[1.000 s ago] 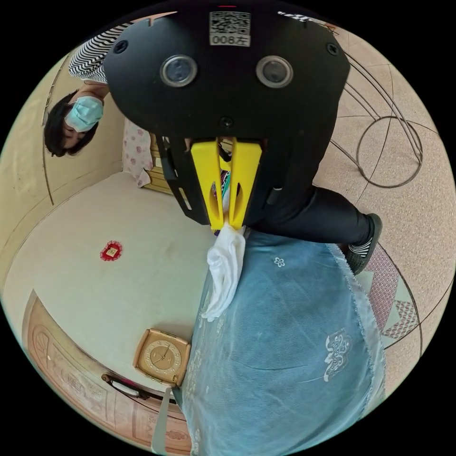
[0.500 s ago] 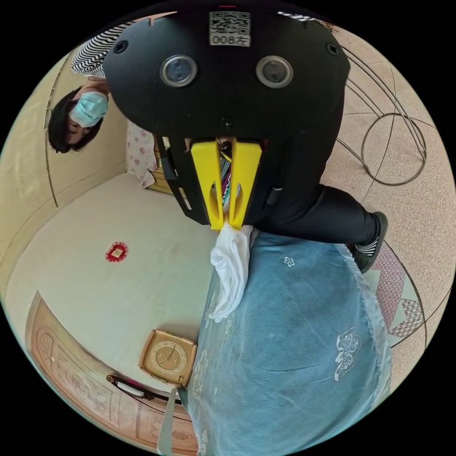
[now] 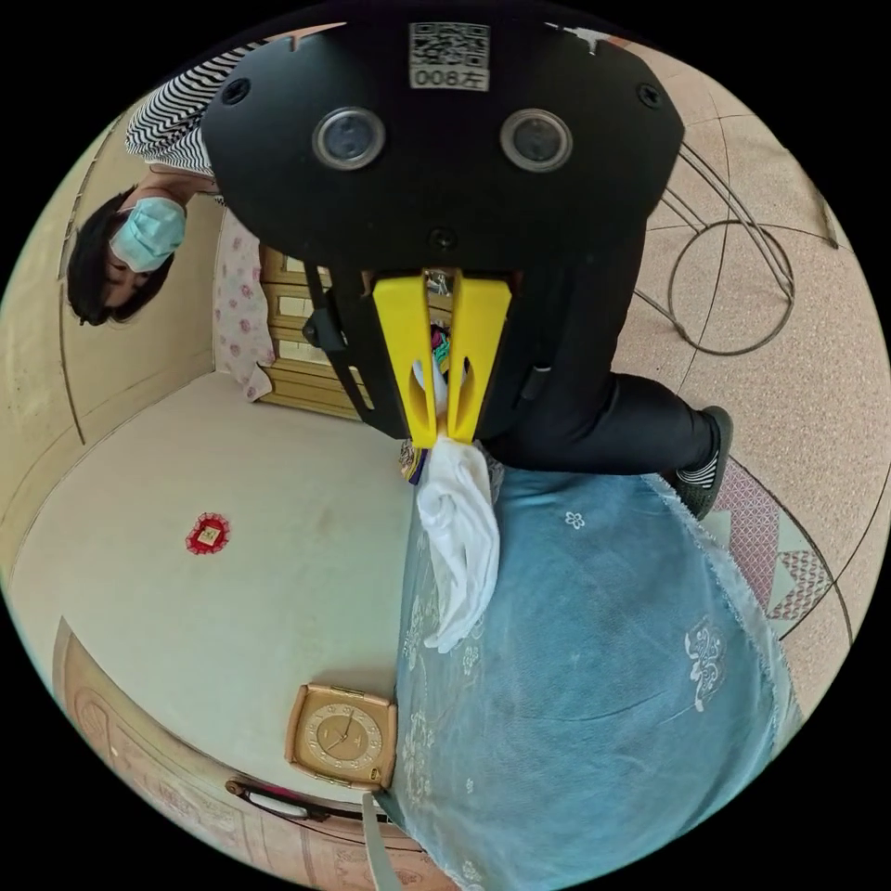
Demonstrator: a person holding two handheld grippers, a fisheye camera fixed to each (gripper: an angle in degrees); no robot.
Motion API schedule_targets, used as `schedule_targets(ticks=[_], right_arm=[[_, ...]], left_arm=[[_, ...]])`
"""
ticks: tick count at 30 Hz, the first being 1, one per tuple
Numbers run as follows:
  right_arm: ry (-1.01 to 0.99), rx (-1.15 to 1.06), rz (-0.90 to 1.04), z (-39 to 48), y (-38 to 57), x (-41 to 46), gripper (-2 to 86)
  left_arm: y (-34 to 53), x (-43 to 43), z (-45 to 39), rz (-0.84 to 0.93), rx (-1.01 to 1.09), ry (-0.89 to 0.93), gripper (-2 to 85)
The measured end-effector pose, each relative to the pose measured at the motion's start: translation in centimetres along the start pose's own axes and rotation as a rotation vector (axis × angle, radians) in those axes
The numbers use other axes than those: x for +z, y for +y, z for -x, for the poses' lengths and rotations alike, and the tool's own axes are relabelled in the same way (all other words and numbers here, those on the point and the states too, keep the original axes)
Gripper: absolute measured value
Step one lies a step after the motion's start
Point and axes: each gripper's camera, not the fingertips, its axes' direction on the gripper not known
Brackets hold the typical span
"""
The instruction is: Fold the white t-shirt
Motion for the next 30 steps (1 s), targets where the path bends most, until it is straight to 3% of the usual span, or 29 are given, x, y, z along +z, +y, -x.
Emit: schedule_targets(ticks=[6,10,16,23,30], right_arm=[[0.151,-0.157,0.149,2.1,-1.0,1.1,1.3],[0.120,-0.144,0.149,1.1,-1.5,-0.4,2.1],[-0.161,0.061,0.108,-6.2,-1.9,-5.8,6.0],[-0.795,0.514,0.023,-17.0,-0.1,-6.7,11.6],[-1.005,0.715,0.106,-18.3,-0.5,-4.8,13.5]], left_arm=[[-0.1,0.2,5.0,-0.022,-0.110,0.003,2.7],[-0.4,0.5,6.3,-0.032,-0.111,0.018,2.7],[-1.8,1.0,7.9,-0.033,-0.112,0.032,2.7],[-2.9,1.7,10.7,-0.043,-0.128,0.055,2.8],[-4.0,2.6,13.1,-0.050,-0.127,0.064,2.8]])
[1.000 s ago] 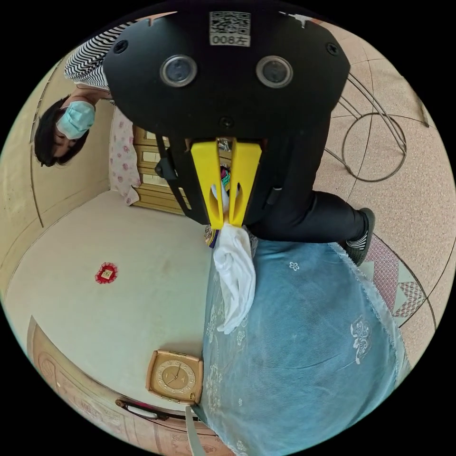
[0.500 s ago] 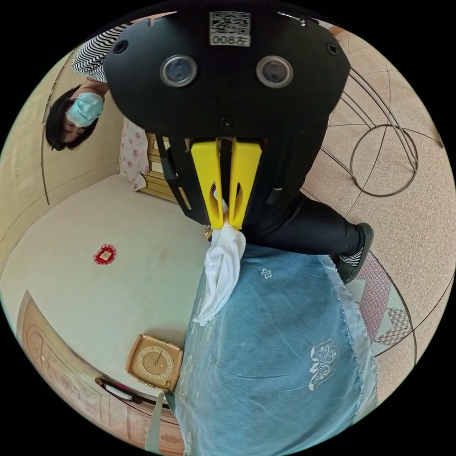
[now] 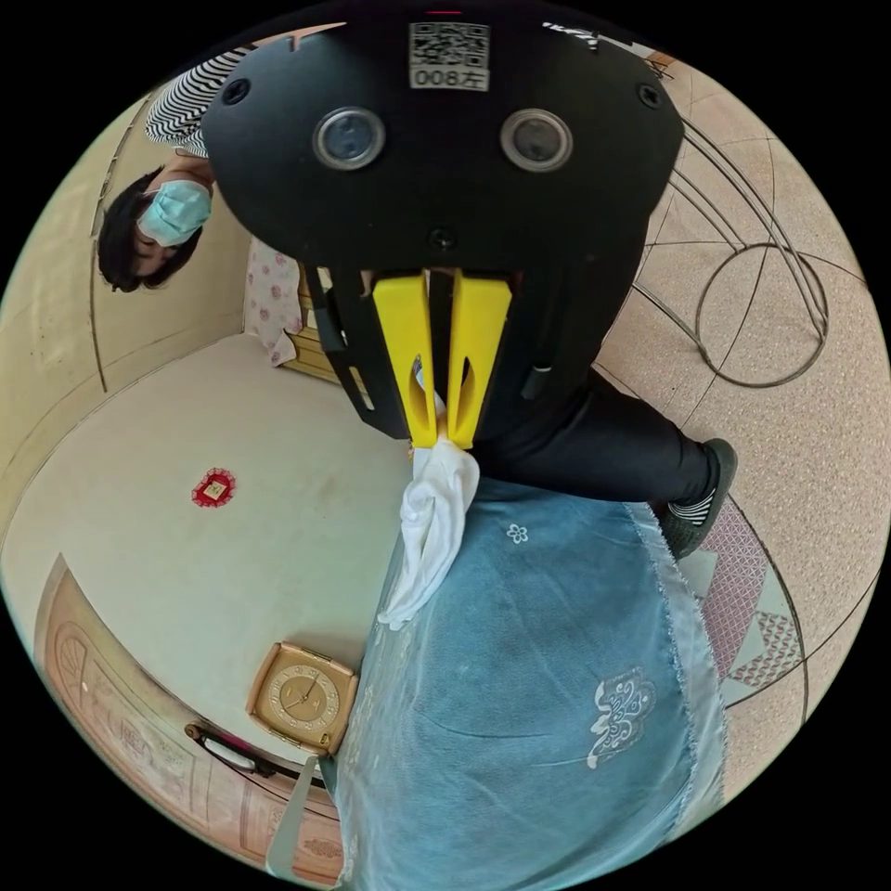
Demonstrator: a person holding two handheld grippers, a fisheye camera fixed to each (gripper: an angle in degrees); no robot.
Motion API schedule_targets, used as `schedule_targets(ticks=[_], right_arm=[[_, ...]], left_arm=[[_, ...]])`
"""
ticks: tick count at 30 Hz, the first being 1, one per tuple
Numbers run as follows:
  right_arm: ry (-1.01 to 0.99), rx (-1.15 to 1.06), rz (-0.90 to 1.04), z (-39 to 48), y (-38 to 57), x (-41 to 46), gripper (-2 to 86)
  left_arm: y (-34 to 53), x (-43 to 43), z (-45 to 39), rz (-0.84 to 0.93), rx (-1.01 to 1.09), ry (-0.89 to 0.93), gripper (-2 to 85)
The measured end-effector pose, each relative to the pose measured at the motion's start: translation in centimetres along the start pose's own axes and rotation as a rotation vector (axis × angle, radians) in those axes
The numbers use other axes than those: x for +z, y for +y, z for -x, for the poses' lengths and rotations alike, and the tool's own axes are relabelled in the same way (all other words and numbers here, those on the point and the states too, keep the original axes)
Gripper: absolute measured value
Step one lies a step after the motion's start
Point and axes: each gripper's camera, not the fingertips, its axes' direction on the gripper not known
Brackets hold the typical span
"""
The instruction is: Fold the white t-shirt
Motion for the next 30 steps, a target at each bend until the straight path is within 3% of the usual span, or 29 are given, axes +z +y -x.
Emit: schedule_targets(ticks=[7,13,21,30], right_arm=[[-0.092,0.058,-0.005,0.3,1.6,0.9,13.0],[-0.193,0.019,-0.017,1.6,5.4,2.7,6.2],[-0.161,-0.181,-0.076,9.3,13.3,2.9,2.6],[-0.035,-0.460,-0.163,19.3,25.6,4.3,2.1]], left_arm=[[-1.5,1.1,3.3,0.000,0.000,0.010,2.6],[-2.3,2.1,6.4,-0.005,0.003,0.020,2.6],[-2.9,4.1,8.9,0.007,0.076,0.045,2.7],[-1.8,7.9,7.9,0.083,0.314,0.122,2.7]])
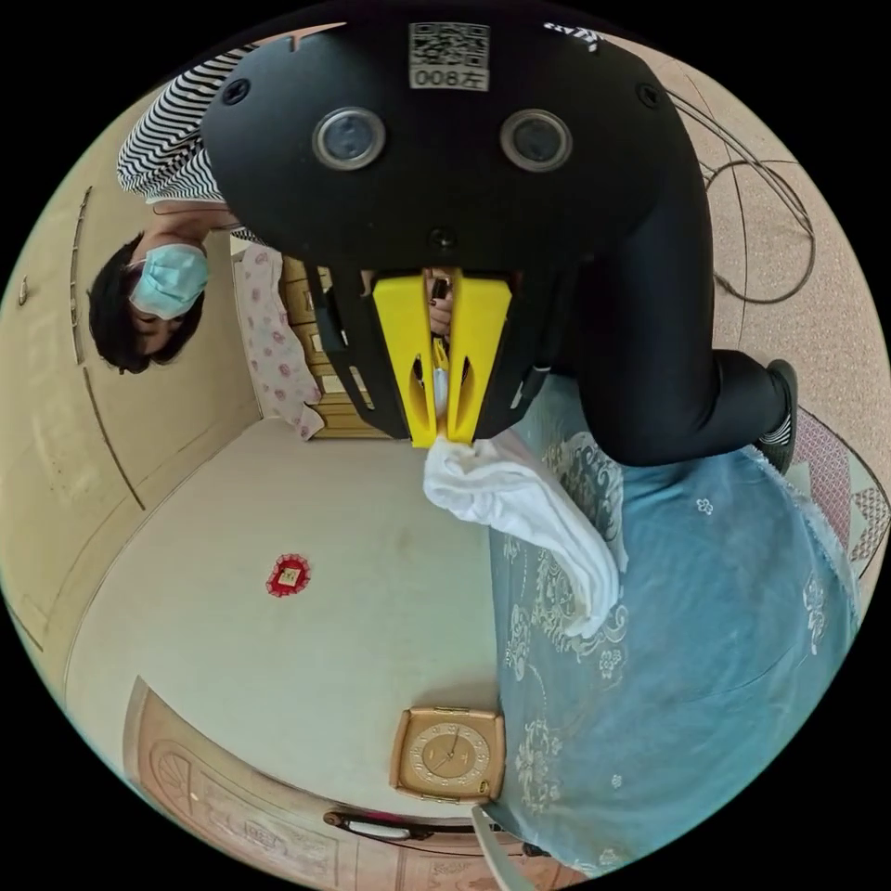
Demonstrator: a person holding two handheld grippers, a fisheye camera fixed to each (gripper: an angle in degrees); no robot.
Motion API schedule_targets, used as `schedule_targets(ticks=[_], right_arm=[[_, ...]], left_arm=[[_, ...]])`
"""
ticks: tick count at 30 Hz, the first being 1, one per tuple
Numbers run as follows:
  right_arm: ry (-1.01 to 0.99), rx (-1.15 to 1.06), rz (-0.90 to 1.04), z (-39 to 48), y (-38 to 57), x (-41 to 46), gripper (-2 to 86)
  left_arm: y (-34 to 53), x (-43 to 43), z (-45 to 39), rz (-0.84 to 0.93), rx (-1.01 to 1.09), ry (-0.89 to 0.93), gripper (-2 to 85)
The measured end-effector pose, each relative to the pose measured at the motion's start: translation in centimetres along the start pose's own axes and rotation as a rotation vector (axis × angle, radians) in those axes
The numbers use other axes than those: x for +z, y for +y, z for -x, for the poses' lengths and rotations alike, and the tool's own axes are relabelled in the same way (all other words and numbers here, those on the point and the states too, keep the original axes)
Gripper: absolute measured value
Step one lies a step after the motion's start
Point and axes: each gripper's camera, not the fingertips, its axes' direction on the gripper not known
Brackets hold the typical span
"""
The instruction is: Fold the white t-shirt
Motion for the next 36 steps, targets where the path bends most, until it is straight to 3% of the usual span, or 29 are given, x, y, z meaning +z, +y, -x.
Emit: schedule_targets(ticks=[21,36], right_arm=[[-0.004,-0.312,-0.237,23.1,28.5,2.3,1.8],[0.026,-0.282,-0.437,32.0,44.6,2.3,1.8]], left_arm=[[3.3,11.7,10.8,0.255,0.331,0.125,2.4],[-0.8,25.7,32.7,0.526,0.317,0.103,2.4]])
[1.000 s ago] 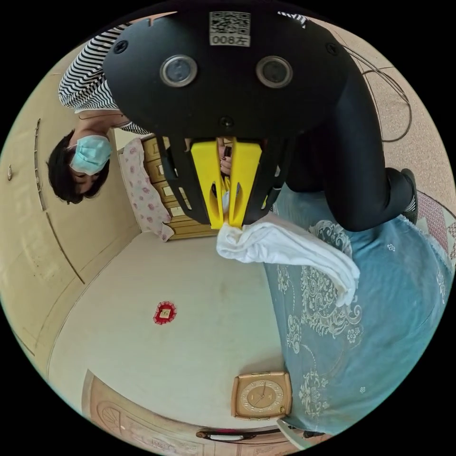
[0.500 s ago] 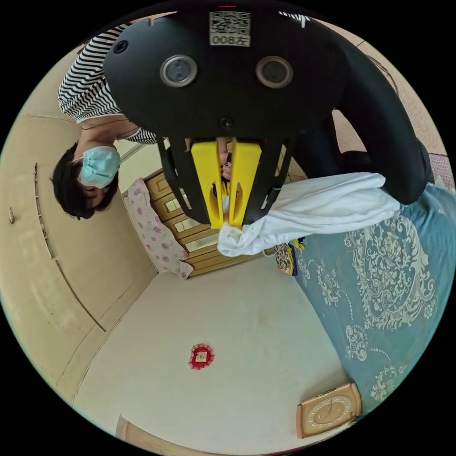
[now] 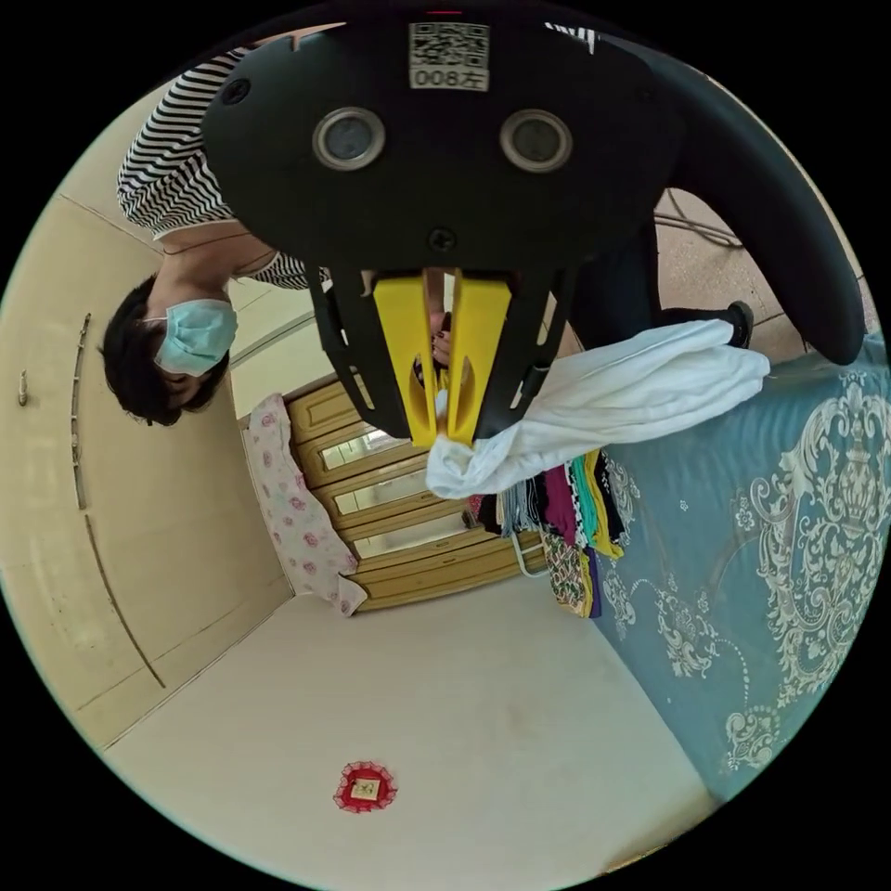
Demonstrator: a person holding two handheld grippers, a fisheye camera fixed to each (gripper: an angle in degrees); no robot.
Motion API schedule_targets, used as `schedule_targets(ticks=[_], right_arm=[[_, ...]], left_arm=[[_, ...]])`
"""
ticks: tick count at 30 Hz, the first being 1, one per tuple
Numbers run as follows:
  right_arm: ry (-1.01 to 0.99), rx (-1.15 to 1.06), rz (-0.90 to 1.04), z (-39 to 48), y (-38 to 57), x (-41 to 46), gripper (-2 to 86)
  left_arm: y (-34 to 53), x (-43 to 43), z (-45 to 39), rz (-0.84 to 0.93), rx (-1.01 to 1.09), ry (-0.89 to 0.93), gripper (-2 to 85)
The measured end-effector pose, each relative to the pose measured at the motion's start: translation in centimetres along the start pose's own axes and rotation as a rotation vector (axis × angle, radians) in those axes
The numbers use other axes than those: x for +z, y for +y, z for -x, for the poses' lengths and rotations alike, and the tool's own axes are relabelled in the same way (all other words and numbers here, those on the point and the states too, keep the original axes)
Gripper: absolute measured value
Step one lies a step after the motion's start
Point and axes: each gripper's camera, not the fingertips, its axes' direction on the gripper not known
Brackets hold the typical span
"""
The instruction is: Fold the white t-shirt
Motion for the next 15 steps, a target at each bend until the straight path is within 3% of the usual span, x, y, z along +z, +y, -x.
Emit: schedule_targets(ticks=[9,15], right_arm=[[0.068,0.098,-0.064,-1.1,-8.0,-2.6,1.9],[0.203,-0.071,-0.113,6.9,-23.1,-7.7,1.9]], left_arm=[[-11.0,7.4,20.8,0.057,-0.083,-0.054,2.4],[-23.1,15.3,26.3,0.062,0.127,-0.013,2.4]])
